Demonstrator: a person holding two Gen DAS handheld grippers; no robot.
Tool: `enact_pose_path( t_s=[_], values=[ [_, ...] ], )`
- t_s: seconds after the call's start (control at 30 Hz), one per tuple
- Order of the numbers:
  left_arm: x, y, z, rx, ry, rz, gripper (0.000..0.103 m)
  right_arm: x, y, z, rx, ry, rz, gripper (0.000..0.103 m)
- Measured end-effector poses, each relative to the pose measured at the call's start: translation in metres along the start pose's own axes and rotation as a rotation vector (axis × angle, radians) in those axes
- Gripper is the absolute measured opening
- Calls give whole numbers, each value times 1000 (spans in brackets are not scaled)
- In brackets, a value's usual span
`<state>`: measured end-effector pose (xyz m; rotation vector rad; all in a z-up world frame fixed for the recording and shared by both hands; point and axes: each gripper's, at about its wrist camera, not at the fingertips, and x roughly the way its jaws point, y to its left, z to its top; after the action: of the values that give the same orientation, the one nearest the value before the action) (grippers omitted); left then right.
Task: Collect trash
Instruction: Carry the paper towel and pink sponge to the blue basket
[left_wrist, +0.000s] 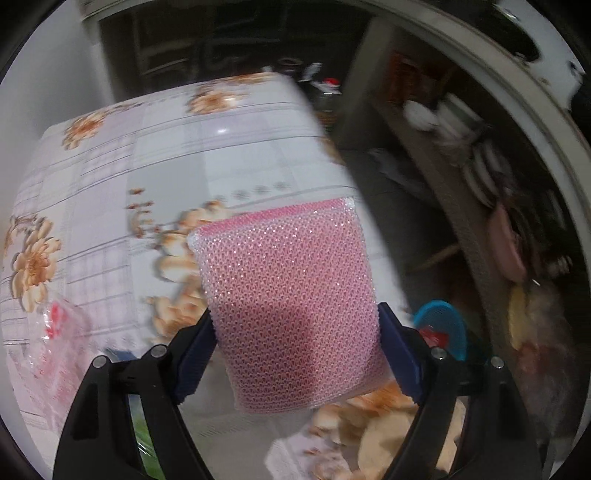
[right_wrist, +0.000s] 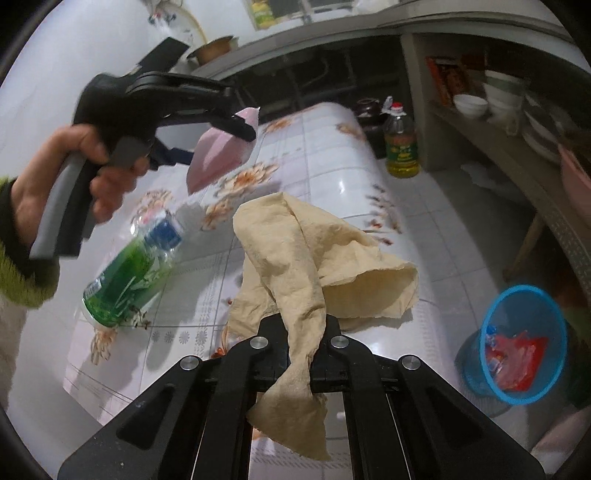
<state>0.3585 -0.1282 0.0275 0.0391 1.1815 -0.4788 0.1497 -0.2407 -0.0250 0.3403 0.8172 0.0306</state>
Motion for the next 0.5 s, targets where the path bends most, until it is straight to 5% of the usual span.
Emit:
enact_pose_path(
  t_s=[0.5],
  values=[
    [6, -146, -54, 197, 58, -243, 80, -71, -84, -18, 211, -110, -94, 3]
  ],
)
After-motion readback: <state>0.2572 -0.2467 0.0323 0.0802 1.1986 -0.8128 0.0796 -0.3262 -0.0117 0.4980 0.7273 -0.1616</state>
